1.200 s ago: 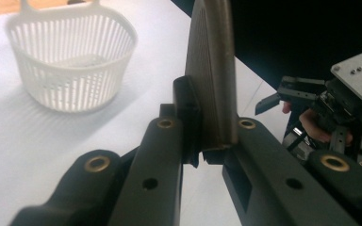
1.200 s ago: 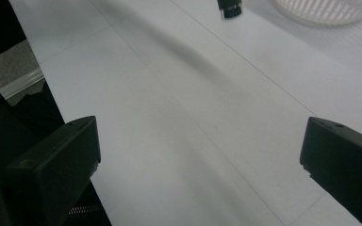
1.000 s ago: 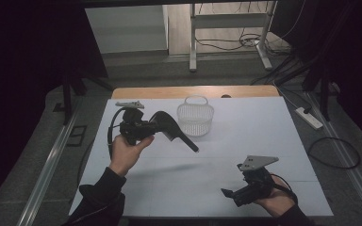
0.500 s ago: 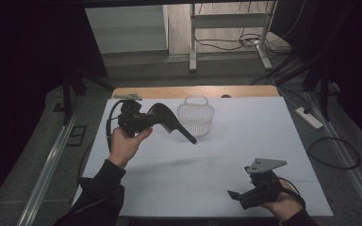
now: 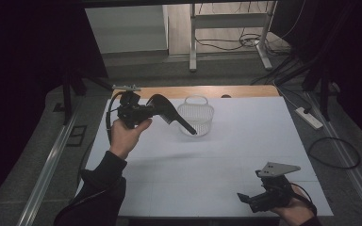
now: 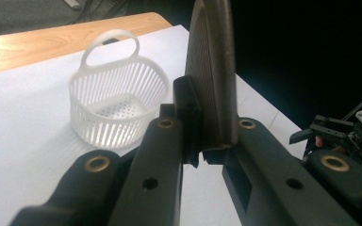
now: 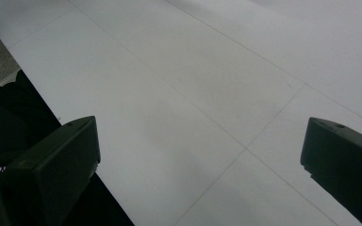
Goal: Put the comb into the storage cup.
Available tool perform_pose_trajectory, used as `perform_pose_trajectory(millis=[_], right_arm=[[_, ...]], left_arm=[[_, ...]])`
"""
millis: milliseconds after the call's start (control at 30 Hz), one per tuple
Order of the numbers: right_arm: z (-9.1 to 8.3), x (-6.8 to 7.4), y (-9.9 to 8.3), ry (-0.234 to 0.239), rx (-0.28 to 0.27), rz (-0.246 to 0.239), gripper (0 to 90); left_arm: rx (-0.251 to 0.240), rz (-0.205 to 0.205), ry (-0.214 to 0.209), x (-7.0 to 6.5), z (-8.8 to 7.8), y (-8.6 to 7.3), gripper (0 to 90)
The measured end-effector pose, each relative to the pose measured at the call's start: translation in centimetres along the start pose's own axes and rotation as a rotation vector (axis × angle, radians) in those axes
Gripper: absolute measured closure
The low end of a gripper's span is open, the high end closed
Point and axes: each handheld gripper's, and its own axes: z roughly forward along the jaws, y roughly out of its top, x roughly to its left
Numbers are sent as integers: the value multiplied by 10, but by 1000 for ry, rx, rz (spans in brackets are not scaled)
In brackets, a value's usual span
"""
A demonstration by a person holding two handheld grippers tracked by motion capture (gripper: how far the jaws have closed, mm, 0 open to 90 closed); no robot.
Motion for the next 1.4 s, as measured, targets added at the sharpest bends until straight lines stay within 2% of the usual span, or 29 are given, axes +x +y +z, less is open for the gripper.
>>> perform_pose_trajectory(millis=[500, 800, 1000, 1300, 1400], right_arm=[[-13, -7, -15, -30, -1, 58, 0], [-22, -10, -17, -44, -28, 88, 0], [-26, -12, -19, -70, -15, 100, 0], [-35, -18, -24, -110, 13, 160, 0], [-38, -18, -26, -133, 25, 166, 0]], left_arm=[[-21, -4, 32, 7, 3, 17, 869], [-20, -9, 55, 12, 9, 24, 869], [-19, -14, 65, 17, 15, 27, 869], [-27, -9, 75, 20, 21, 34, 869], [-27, -5, 80, 21, 23, 36, 869]])
